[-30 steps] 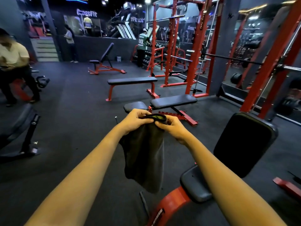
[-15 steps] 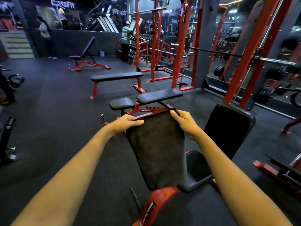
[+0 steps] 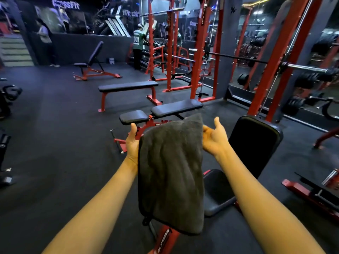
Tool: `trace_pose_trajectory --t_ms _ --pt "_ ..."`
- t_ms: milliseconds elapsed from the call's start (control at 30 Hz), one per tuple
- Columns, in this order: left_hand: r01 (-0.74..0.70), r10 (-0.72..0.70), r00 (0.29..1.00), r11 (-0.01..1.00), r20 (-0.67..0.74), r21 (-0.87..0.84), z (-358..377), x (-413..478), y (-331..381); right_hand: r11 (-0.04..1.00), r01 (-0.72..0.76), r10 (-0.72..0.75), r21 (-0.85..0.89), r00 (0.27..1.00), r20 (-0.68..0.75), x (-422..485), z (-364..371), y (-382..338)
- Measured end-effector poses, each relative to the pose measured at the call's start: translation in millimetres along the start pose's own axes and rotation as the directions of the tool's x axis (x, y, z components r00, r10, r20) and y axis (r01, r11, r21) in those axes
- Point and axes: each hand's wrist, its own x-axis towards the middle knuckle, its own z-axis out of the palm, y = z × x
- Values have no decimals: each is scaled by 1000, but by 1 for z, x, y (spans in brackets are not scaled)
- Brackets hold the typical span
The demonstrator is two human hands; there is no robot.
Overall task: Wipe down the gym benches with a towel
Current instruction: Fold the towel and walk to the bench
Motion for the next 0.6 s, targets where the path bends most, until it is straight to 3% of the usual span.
trace_pose_trajectory --t_ms 133,200,333,467,533,600 --pt "-17 17 999 1000 -34 -8 13 -4 10 955 -257 278 -148 949 147 -9 -17 27" --pt "27 -21 993 999 -114 44 16 -2 19 950 -228 270 -213 943 195 -13 -13 28" --pt "242 -181 932 956 -315 164 20 -1 31 918 -71 138 -390 980 145 -11 -1 24" --pt "557 -319 790 729 -523 398 13 -5 33 879 -89 148 -468 985 90 -5 -3 21" --pt "666 -312 714 577 -626 473 10 -6 32 760 -134 163 -636 987 -13 -3 -4 23" --pt "704 -235 681 472 -694 531 12 -7 27 597 -169 128 -784 985 -114 -3 0 27"
